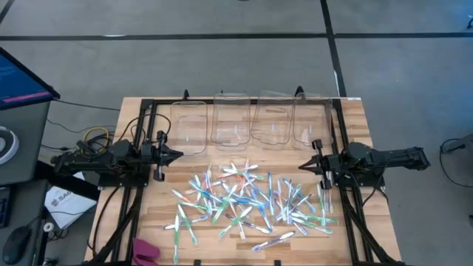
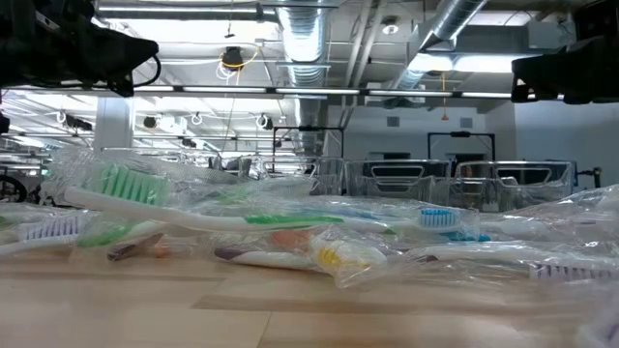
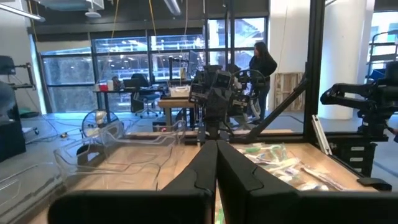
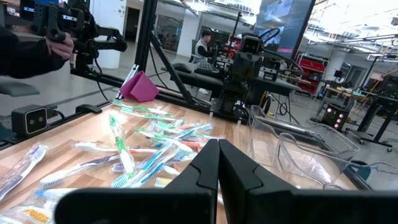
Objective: Pick & Place Toothbrushes
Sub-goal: Put the green toothbrush into the middle right transparent bin
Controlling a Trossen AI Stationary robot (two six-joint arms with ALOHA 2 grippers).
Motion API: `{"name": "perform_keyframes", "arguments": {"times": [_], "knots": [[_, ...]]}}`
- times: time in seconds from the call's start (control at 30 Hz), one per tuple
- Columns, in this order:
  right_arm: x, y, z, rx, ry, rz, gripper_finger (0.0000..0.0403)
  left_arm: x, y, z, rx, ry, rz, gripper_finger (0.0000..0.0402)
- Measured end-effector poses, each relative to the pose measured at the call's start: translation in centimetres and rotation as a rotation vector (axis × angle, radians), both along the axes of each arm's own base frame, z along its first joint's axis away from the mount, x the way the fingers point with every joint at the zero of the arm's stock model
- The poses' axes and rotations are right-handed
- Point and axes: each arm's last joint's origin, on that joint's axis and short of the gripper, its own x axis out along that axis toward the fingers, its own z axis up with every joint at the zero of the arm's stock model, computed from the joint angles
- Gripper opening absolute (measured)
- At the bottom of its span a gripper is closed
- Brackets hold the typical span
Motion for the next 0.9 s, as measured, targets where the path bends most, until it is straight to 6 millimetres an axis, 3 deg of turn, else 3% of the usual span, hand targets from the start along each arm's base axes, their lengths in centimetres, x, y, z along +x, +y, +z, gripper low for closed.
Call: {"name": "perform_keyframes", "arguments": {"times": [0.27,0.43,0.67,0.9], "knots": [[0.0,0.0,0.0,0.005,-0.001,0.001,0.0000,0.1,0.0,-0.1,0.000,0.016,0.001,0.0002],[0.0,0.0,0.7,0.201,-0.040,0.014,0.0000,0.6,0.0,-0.5,0.000,0.067,0.002,0.0015],[-0.2,0.0,1.3,0.061,-0.096,-0.001,0.0000,1.5,0.0,-0.5,-0.029,0.074,0.005,0.0104],[-0.3,-0.1,2.0,0.091,-0.156,-0.013,0.0000,2.2,0.0,0.2,-0.069,0.004,-0.021,0.0178]]}}
